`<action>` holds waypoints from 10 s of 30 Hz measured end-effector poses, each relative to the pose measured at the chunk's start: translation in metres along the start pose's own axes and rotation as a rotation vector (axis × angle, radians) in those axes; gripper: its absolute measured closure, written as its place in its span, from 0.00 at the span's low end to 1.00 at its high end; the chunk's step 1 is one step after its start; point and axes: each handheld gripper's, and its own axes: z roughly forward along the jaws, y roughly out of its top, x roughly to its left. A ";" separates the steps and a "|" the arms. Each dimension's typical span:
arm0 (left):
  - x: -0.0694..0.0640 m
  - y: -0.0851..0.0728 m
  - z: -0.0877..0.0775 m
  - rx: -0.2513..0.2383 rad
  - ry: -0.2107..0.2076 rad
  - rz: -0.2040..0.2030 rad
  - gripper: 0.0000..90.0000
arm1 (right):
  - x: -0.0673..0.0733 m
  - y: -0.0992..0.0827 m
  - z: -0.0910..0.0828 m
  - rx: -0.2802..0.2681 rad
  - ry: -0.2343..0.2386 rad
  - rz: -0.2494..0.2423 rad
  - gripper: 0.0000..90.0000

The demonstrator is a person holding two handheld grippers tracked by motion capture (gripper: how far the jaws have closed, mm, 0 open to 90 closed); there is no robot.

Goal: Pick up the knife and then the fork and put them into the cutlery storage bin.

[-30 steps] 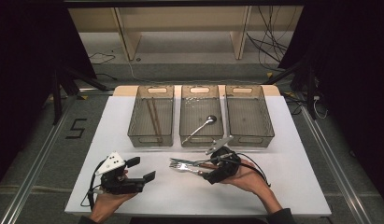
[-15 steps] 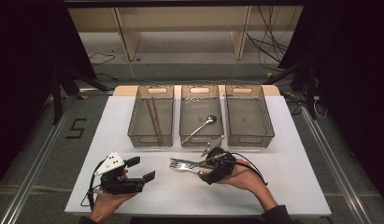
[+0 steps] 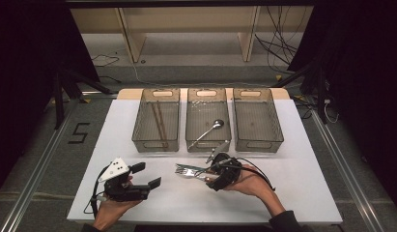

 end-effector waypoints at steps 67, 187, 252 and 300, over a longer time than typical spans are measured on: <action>-0.001 0.000 0.002 0.017 -0.009 0.010 0.17 | -0.027 0.037 0.026 0.269 -0.050 -0.105 0.86; 0.003 0.002 -0.007 -0.069 0.015 0.004 0.17 | -0.176 -0.016 -0.078 -0.255 -0.316 0.666 0.85; 0.004 0.001 -0.007 -0.073 0.021 -0.004 0.17 | -0.016 -0.009 -0.048 -0.344 -0.012 0.187 0.31; 0.003 0.001 -0.007 -0.077 0.015 0.000 0.17 | 0.000 -0.001 -0.006 -0.069 0.011 0.093 0.35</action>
